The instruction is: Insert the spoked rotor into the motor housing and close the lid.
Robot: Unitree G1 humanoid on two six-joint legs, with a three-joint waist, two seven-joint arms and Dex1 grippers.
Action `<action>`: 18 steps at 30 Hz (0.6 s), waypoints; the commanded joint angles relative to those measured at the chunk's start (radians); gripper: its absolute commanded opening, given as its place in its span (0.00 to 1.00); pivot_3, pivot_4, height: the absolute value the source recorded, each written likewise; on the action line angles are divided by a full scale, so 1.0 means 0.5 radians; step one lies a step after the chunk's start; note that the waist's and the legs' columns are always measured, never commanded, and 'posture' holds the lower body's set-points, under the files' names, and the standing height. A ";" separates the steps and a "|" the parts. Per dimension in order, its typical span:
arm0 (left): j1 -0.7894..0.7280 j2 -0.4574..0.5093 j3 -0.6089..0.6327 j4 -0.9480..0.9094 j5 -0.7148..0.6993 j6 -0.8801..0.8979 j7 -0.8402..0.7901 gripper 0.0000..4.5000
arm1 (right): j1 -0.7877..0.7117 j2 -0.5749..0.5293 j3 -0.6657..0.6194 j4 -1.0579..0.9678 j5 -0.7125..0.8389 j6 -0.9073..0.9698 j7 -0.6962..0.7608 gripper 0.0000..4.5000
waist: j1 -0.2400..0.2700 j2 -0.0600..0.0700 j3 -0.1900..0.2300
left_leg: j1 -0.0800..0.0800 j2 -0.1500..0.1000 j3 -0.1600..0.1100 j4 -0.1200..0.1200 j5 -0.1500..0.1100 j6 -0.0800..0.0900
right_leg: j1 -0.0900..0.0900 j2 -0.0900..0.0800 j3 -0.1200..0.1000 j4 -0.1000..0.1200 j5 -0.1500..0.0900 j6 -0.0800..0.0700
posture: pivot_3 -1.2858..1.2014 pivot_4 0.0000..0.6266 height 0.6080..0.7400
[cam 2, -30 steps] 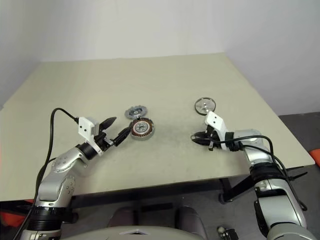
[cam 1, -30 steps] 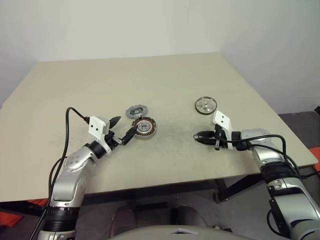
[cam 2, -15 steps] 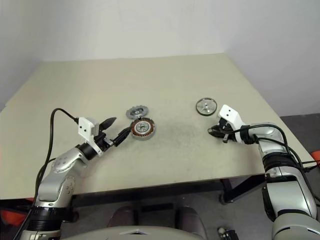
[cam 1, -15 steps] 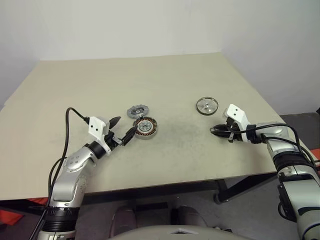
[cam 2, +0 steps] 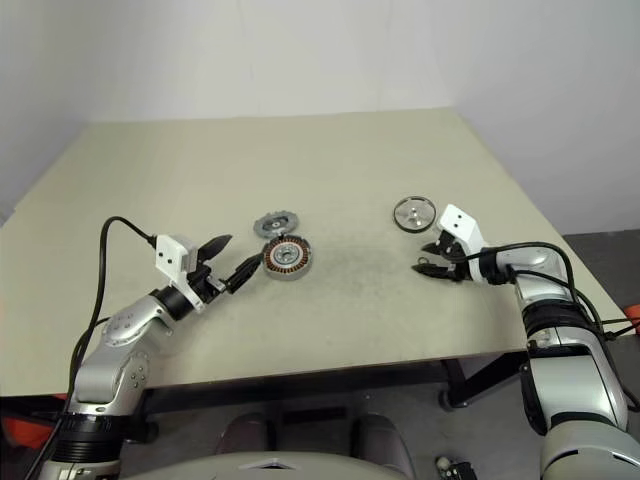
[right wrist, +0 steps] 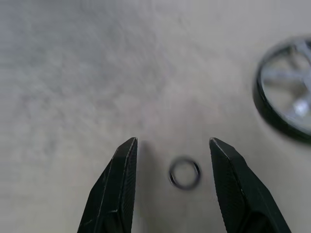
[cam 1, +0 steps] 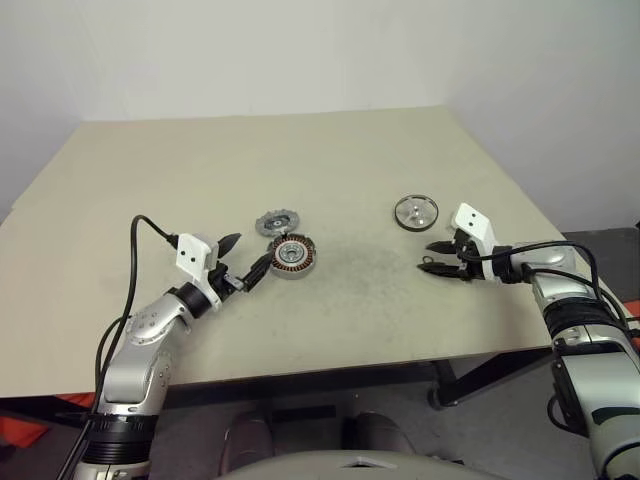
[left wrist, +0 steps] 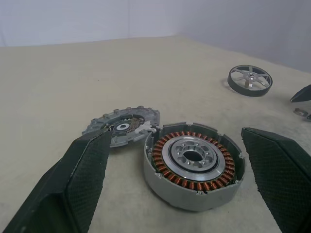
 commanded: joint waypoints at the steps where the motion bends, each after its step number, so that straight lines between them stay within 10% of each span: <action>1: -0.026 0.018 0.034 -0.032 -0.015 -0.028 -0.006 1.00 | -0.006 0.043 -0.008 -0.334 0.093 0.035 0.070 0.59 | 0.001 0.000 0.000 | 0.000 0.000 0.000 0.000 0.000 0.000 | 0.000 0.000 0.000 0.000 0.000 0.000 | 0.52 0.00 1.00; 8: -0.054 -0.015 0.070 -0.022 -0.068 -0.031 0.003 1.00 | -0.143 0.220 0.380 -0.855 -0.137 0.007 0.164 0.59 | -0.001 0.000 0.000 | 0.001 0.000 -0.001 -0.001 0.001 -0.001 | 0.000 -0.001 -0.001 0.000 -0.001 0.002 | 0.52 0.00 1.00; 18: -0.012 -0.021 0.092 -0.040 -0.045 -0.056 0.031 1.00 | -0.694 0.505 0.715 -0.186 -0.406 -0.554 0.263 0.59 | -0.005 -0.001 0.000 | -0.002 -0.002 -0.001 -0.002 0.002 -0.003 | -0.007 -0.006 -0.004 0.000 -0.002 0.002 | 0.52 0.00 1.00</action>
